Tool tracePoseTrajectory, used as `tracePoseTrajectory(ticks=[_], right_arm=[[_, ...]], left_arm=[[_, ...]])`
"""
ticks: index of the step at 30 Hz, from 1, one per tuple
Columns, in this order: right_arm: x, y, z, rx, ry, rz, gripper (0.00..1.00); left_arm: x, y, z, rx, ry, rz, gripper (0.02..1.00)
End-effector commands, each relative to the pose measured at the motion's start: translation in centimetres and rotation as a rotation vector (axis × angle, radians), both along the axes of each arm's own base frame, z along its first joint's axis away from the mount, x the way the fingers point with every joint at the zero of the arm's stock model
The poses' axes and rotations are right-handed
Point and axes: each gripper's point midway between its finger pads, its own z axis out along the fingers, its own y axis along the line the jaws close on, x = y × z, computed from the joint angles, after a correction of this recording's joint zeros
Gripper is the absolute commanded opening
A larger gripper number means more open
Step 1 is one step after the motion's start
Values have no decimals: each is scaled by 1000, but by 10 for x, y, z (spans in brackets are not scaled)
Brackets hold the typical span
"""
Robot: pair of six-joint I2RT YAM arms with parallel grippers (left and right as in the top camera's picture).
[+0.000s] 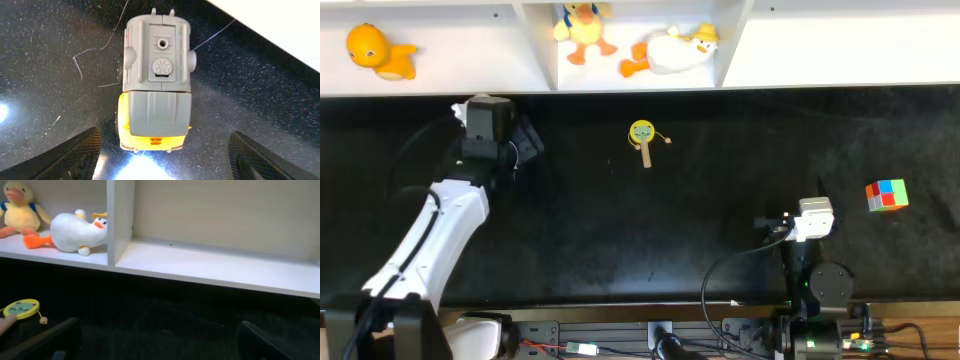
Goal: Store Toys
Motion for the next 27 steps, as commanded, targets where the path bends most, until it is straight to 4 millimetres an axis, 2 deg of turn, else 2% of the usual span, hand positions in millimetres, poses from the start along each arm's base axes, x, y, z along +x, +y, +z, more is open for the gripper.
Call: tracePoseTrajectory(ticks=[1, 11, 27], right_arm=[[0, -1, 1, 0, -11, -5, 996], [0, -1, 1, 0, -11, -5, 993], [0, -1, 1, 0, -11, -5, 996]], left_arm=[[7, 3, 0, 15, -1, 26, 838], [12, 8, 2, 75, -9, -3, 836], [20, 6, -10, 95, 5, -31, 831]])
